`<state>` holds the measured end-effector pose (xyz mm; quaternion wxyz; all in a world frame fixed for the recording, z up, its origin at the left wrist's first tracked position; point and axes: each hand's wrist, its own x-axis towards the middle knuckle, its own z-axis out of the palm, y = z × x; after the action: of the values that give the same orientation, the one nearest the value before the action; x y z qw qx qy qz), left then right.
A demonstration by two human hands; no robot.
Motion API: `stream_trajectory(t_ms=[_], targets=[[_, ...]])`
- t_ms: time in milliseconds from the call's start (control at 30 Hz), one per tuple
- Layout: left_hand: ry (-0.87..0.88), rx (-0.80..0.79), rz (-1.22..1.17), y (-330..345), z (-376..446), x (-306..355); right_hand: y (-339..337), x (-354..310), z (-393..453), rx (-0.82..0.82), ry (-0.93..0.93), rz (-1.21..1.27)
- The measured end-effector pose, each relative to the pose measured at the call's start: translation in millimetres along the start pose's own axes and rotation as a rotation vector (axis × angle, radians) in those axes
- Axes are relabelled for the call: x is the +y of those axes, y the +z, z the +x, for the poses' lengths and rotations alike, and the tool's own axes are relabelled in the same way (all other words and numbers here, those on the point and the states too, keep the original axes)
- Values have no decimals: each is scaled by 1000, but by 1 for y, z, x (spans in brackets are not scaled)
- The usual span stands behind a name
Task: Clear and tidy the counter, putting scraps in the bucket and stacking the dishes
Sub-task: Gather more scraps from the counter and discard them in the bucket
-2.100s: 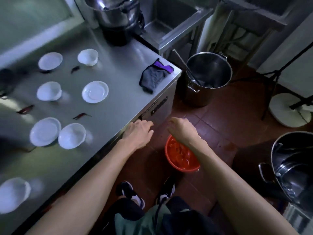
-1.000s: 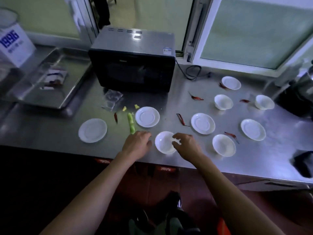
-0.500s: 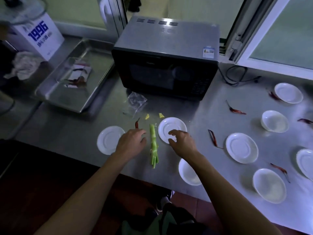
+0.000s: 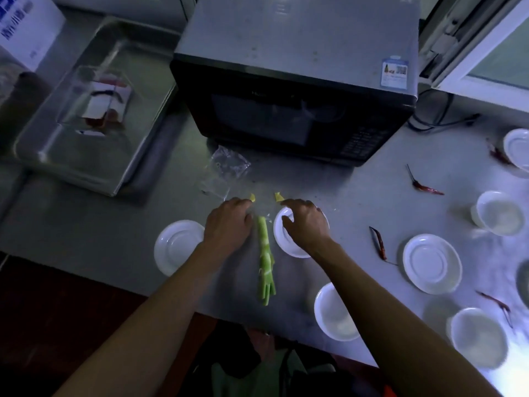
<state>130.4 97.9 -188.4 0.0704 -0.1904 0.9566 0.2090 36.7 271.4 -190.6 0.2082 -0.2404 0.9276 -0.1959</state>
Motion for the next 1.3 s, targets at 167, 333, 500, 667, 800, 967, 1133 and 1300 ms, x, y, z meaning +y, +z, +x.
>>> stream_trajectory(t_ms=[167,333,500,667,800,967,1133,1300], targets=[[44,-10,58,9,32,-7,10,-6,23,15,19,-28],[94,-68,146,13,49,-10,18,-8,43,21,52,-100],[106,-88,183,16,56,-12,24,-9,54,2,79,-159],[113,-74,196,19,59,-18,27,-12,58,10,85,-194],[102,-69,179,21,59,-20,29,-14,56,-6,94,-242],[95,-55,147,23,58,-18,29,-15,56,23,98,-226],[82,-65,165,24,61,-18,30,-17,55,42,98,-178],[74,-44,123,24,58,-18,30,-15,49,97,79,-115]])
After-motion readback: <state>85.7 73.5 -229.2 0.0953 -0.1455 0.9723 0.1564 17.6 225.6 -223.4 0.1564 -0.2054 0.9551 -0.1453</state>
